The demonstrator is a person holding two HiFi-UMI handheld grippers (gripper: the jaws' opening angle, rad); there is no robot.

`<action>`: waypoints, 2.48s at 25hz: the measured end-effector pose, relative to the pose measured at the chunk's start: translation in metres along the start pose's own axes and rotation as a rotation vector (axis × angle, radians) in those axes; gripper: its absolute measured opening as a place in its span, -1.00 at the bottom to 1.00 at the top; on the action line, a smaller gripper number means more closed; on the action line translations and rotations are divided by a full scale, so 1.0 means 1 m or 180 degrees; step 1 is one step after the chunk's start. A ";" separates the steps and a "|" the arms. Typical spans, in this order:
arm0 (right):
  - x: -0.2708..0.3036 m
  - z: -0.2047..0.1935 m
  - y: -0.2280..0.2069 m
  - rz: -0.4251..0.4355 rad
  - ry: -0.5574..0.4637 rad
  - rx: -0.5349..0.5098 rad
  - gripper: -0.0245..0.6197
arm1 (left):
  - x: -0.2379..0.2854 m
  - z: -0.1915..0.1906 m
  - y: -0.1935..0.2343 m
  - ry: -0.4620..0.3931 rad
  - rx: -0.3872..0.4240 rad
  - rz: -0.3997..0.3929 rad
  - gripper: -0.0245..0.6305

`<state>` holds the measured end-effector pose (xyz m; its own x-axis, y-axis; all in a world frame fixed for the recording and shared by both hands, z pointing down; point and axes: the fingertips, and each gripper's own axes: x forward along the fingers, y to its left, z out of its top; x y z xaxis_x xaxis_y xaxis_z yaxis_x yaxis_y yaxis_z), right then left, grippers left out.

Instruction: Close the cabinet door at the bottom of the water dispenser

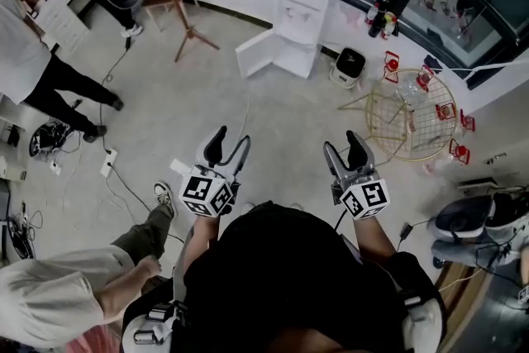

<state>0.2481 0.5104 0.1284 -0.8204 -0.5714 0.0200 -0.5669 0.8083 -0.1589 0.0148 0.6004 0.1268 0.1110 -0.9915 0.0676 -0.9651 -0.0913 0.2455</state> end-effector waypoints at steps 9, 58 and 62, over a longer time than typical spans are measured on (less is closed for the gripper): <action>-0.020 0.011 -0.030 -0.0258 -0.0153 0.0001 0.47 | 0.014 -0.002 -0.028 0.0038 0.0182 0.0107 0.42; 0.172 0.008 -0.120 -0.0476 0.0046 -0.0058 0.47 | 0.201 0.036 0.102 0.0109 0.0224 -0.0198 0.45; 0.200 -0.007 -0.109 -0.0392 0.0195 -0.0055 0.47 | 0.204 0.036 0.125 0.0143 0.0215 -0.0243 0.45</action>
<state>0.1454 0.3094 0.1566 -0.7471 -0.6573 0.0986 -0.6645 0.7351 -0.1343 -0.0915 0.3832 0.1362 0.1937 -0.9764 0.0950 -0.9671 -0.1738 0.1860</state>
